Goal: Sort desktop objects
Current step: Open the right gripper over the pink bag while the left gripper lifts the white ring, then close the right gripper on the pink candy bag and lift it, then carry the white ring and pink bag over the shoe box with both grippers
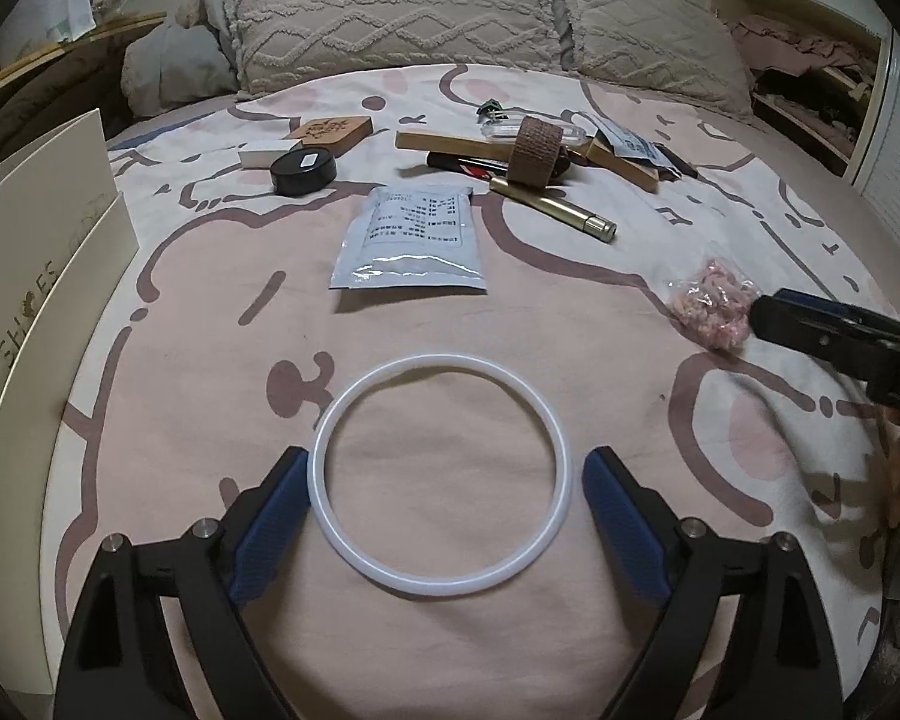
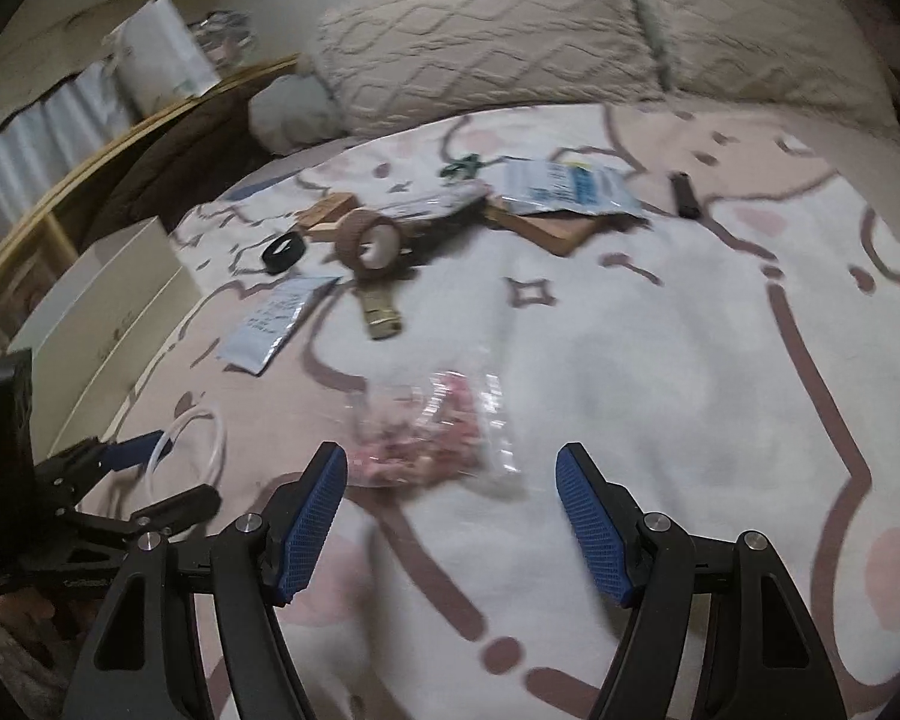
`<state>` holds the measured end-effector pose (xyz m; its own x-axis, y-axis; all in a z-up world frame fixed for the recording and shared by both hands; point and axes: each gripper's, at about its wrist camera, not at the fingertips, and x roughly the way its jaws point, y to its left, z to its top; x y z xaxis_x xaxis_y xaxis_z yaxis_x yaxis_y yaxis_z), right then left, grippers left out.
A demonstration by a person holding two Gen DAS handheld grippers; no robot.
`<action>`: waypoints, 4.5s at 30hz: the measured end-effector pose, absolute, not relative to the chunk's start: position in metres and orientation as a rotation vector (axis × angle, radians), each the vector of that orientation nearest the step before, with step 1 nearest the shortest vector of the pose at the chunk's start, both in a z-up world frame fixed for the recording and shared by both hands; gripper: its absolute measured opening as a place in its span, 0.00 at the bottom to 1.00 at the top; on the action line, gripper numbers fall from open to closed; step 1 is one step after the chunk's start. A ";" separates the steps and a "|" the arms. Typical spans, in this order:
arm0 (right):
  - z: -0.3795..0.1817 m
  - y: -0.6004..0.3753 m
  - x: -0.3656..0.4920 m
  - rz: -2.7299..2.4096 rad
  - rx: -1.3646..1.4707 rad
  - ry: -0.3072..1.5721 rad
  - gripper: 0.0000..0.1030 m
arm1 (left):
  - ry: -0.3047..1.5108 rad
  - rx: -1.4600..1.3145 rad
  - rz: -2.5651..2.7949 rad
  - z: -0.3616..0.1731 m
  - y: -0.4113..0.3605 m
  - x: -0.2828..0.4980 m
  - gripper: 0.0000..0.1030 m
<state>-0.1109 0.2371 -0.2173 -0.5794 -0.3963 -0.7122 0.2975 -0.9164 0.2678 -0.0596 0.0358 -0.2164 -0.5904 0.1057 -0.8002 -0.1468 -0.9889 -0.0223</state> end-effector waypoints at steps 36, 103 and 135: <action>-0.227 0.192 -0.092 -2.458 1.201 0.082 0.32 | 0.025 -1.280 2.714 -0.215 0.035 -0.056 0.82; -0.085 0.199 -0.100 -2.677 0.723 -0.034 0.39 | -0.158 -0.737 2.862 -0.039 0.007 -0.056 0.82; -0.025 0.078 -0.132 -2.553 0.583 -0.105 0.39 | -0.163 -0.558 3.225 -0.004 -0.136 -0.039 0.82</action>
<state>-0.1321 0.0777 -0.0247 -0.7751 -0.5011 -0.3848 0.4679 -0.8645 0.1834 -0.0389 -0.1357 -0.0035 -0.9332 -0.1158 -0.3402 0.1495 -0.9860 -0.0743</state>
